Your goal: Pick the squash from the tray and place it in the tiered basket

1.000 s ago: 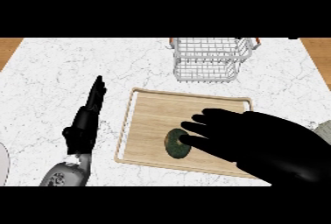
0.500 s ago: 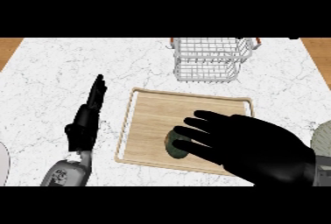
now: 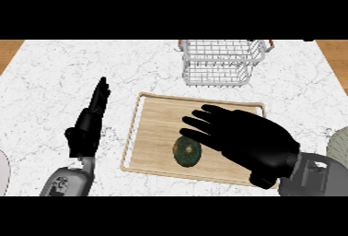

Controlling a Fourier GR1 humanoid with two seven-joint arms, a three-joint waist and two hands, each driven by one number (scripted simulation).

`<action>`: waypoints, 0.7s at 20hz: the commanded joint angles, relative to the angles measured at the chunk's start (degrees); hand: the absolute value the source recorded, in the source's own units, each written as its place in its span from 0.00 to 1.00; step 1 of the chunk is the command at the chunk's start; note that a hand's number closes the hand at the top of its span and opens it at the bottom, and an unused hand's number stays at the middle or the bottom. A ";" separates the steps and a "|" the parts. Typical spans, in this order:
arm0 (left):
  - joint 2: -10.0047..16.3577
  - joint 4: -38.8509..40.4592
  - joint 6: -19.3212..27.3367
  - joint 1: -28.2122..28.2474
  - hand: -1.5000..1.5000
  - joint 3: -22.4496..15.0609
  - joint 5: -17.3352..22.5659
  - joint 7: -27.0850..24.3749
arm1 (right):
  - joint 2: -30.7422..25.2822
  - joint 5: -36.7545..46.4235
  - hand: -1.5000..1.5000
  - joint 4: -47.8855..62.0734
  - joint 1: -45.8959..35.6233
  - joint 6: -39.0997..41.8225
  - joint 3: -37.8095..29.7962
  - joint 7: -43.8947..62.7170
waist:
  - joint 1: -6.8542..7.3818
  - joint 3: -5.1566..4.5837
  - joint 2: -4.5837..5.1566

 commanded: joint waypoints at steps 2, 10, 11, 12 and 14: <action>-1.29 1.64 -1.06 -0.20 0.50 1.28 -0.88 -1.59 | 2.66 2.43 0.00 3.07 -0.69 2.19 -2.39 -2.62 | -0.10 -0.01 -0.02; -1.79 1.16 -1.89 -2.85 0.50 2.84 -1.37 1.94 | 6.01 8.70 0.00 13.08 0.77 -5.39 1.55 -8.90 | 0.01 0.00 0.07; -3.93 -3.71 0.35 2.43 0.50 -1.31 -4.42 1.71 | 1.36 5.04 0.00 7.13 1.27 0.22 -4.39 -11.58 | -0.10 0.00 -0.06; -2.03 -2.98 -1.96 1.04 0.50 1.76 -2.65 2.58 | 4.79 6.98 0.00 5.20 3.22 -0.17 -2.15 -9.09 | -0.15 -0.01 -0.06; -2.27 -4.99 -1.66 -0.17 0.50 1.63 -3.72 4.96 | 4.66 6.44 0.00 6.78 2.04 1.71 -3.79 -10.86 | -0.10 0.00 -0.06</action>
